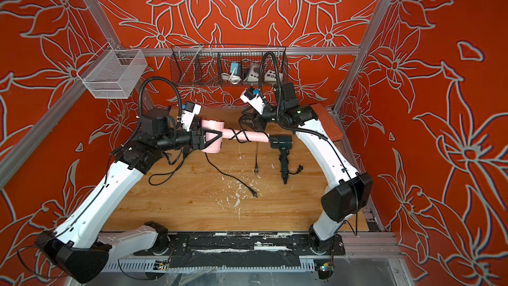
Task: Wrap the cord around the hair dryer
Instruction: Wrap the power cord around the hair dryer.
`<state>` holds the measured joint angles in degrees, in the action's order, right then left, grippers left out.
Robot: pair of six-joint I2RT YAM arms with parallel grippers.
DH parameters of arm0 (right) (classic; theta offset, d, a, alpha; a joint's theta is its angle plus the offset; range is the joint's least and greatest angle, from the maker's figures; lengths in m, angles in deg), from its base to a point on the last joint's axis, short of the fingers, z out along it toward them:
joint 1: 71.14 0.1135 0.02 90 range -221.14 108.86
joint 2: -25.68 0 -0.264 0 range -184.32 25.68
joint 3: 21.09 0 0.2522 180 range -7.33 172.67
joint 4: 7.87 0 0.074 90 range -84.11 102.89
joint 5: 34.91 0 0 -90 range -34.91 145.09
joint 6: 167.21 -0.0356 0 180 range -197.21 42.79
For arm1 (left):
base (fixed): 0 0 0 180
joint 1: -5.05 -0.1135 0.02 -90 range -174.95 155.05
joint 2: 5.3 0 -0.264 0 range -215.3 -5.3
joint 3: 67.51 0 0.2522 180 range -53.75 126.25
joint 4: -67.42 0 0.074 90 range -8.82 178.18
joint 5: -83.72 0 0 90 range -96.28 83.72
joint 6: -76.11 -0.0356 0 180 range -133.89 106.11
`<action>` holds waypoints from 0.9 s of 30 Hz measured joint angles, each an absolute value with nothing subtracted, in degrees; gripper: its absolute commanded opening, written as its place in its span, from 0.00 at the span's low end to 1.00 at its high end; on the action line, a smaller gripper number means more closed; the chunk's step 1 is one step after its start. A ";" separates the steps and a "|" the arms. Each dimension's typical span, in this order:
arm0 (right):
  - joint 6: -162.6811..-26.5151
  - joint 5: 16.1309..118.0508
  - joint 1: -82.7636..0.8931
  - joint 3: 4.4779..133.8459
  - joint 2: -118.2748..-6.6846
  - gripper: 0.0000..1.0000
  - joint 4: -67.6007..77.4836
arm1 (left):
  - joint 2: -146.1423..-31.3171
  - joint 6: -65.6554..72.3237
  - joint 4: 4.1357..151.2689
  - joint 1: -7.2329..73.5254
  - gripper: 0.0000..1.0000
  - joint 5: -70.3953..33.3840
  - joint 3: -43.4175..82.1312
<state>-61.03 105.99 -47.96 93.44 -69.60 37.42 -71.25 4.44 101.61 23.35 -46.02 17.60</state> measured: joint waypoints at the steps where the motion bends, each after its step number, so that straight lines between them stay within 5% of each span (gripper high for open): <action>1: -63.00 107.01 -49.16 93.03 -70.32 0.57 36.31 | -71.25 5.67 100.04 23.05 0.00 -47.79 16.69; 13: -77.95 110.47 -60.05 88.96 -65.64 0.75 26.89 | -70.77 15.33 87.97 18.78 0.00 -56.93 13.71; 27: -87.98 104.91 -69.42 62.45 -48.07 0.87 13.33 | -70.27 22.49 81.37 17.08 0.00 -59.75 13.71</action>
